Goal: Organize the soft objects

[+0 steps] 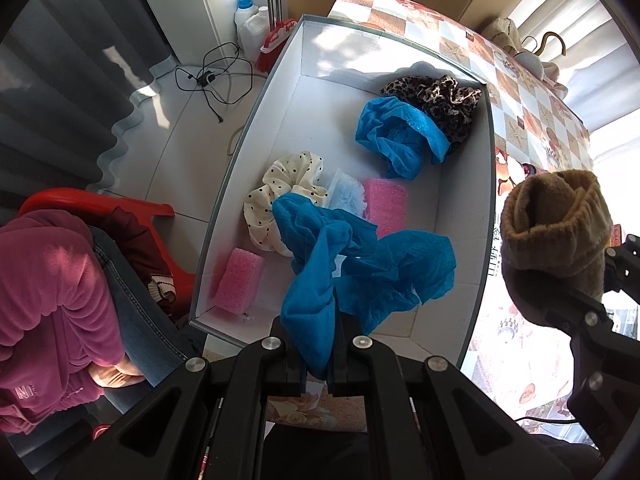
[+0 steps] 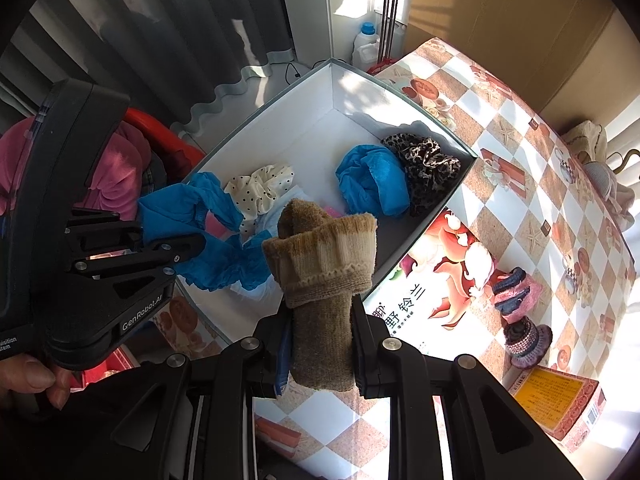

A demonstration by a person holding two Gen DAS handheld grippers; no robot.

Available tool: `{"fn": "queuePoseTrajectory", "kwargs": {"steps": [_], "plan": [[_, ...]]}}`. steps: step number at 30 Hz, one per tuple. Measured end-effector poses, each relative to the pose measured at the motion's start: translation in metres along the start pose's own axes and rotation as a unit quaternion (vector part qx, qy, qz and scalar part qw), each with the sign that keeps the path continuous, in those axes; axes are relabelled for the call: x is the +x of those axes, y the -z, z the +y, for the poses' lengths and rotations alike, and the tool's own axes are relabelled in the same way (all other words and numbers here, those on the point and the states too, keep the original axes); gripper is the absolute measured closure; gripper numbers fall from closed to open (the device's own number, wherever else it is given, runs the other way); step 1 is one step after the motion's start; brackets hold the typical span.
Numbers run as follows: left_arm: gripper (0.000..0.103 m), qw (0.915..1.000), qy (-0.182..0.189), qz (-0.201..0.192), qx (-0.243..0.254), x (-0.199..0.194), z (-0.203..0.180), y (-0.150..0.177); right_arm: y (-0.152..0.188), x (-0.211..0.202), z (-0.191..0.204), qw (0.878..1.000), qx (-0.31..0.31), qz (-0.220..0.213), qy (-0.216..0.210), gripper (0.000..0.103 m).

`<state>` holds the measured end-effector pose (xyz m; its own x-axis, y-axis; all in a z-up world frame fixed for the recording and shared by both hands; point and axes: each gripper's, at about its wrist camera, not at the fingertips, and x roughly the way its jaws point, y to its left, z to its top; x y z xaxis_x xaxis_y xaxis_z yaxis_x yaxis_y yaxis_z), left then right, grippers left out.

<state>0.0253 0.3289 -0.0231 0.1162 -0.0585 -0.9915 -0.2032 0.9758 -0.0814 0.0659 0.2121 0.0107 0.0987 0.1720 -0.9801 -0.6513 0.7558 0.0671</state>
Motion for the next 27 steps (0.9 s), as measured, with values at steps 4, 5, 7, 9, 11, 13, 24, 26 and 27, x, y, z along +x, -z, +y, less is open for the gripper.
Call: {"fn": "queuePoseTrajectory", "kwargs": {"steps": [4, 5, 7, 9, 11, 13, 24, 26, 27], "plan": [[0.096, 1.0, -0.001, 0.005, 0.005, 0.003, -0.001, -0.002, -0.002, 0.003, -0.002, 1.0, 0.004, 0.003, -0.002, 0.078], [0.096, 1.0, -0.001, 0.006, 0.006, 0.004, -0.001, -0.003, -0.003, 0.004, -0.003, 1.0, 0.006, 0.004, -0.002, 0.078], [0.096, 0.9999, -0.003, 0.007, 0.007, 0.005, 0.0, -0.004, -0.004, 0.005, -0.005, 1.0, 0.01, 0.005, -0.003, 0.078], [0.096, 0.9999, -0.004, 0.009, 0.006, 0.007, 0.001, -0.005, -0.006, 0.007, -0.008, 1.0, 0.015, 0.007, -0.005, 0.078], [0.096, 0.9999, -0.005, 0.011, 0.005, 0.008, 0.001, -0.007, -0.008, 0.01, -0.01, 1.0, 0.021, 0.009, -0.006, 0.078], [0.096, 0.9999, -0.006, 0.01, 0.007, 0.008, 0.0, -0.009, -0.009, 0.01, -0.011, 1.0, 0.024, 0.008, -0.007, 0.078], [0.096, 0.9999, -0.006, 0.007, 0.014, 0.008, -0.002, -0.019, -0.023, 0.01, -0.017, 0.999, 0.037, 0.003, -0.006, 0.078], [0.096, 0.9999, -0.005, 0.007, 0.014, 0.008, -0.002, -0.02, -0.026, 0.01, -0.018, 0.999, 0.038, 0.001, -0.006, 0.078], [0.096, 0.9999, -0.005, 0.007, 0.015, 0.008, -0.002, -0.021, -0.028, 0.01, -0.018, 0.999, 0.039, 0.001, -0.005, 0.078]]}}
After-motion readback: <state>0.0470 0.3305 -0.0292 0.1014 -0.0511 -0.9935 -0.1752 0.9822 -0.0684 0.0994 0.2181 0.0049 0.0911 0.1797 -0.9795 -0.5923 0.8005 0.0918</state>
